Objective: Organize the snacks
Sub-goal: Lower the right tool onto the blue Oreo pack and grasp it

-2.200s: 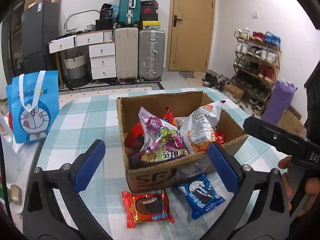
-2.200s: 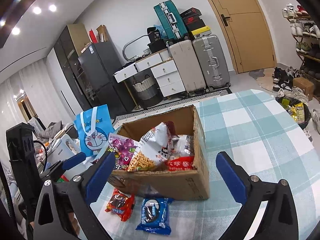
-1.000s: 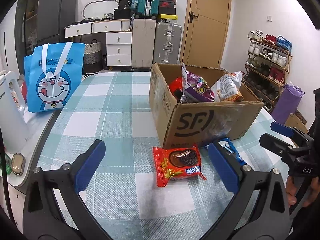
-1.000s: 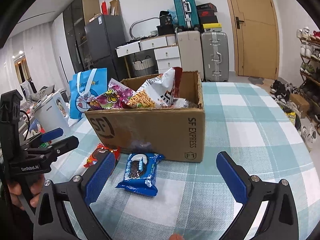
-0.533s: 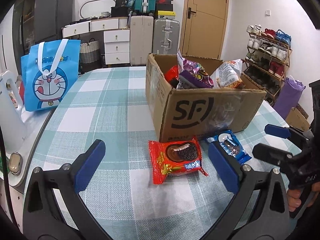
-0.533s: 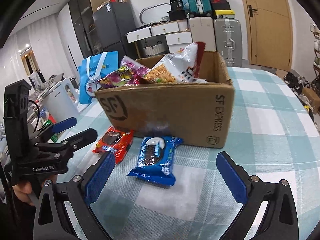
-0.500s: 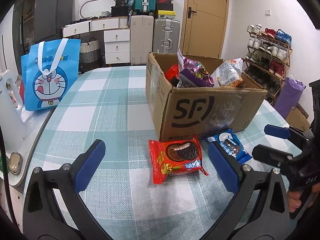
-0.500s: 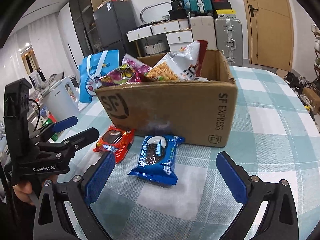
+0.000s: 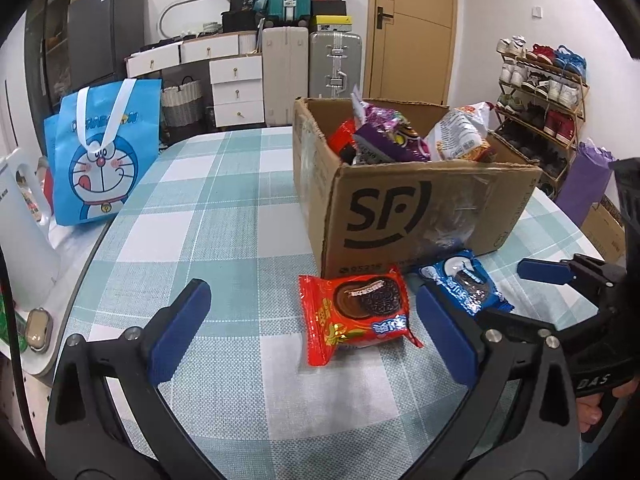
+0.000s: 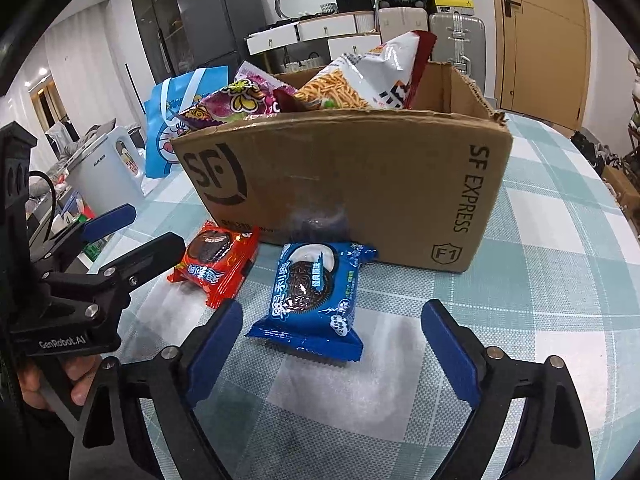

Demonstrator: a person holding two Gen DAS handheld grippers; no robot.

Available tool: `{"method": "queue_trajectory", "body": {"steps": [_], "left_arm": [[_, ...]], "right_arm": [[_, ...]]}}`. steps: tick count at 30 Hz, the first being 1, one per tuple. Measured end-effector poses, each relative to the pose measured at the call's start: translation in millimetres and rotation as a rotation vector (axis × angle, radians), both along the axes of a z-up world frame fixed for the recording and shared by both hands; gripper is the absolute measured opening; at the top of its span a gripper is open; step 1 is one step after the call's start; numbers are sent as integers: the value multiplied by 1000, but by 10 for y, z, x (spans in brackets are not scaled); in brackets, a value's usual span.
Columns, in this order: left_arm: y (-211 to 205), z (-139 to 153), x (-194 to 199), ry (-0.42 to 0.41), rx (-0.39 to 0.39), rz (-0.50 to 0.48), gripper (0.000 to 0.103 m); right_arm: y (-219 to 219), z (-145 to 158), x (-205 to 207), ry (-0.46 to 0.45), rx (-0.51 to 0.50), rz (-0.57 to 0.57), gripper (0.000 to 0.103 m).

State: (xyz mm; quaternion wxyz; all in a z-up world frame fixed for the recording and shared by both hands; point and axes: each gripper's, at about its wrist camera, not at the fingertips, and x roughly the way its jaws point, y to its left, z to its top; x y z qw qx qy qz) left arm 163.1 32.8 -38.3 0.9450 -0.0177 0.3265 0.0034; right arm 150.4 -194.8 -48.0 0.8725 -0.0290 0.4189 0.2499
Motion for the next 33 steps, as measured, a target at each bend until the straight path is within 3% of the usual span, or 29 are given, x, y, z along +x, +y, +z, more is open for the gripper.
{"method": "queue_trajectory", "body": {"steps": [14,19,22,23,33], "left_arm": [[40,-16,-1,8,-11,10,102],[53,-21,0,10,-15,9,102],[51,-19,0,10,-14,7,102],[51,-21,0,10,-13,6,102],[36,-39,10,21,-13,1,102]], "right_arm": [[285,-119,128,41,-64,21,70],[244,-131,152,37,-70,0,68],[224,-122,171,39,-40,0,47],[214,-113,166,37,-35,-2,45],[10,-6,-57,-10,19,-28,44]]}}
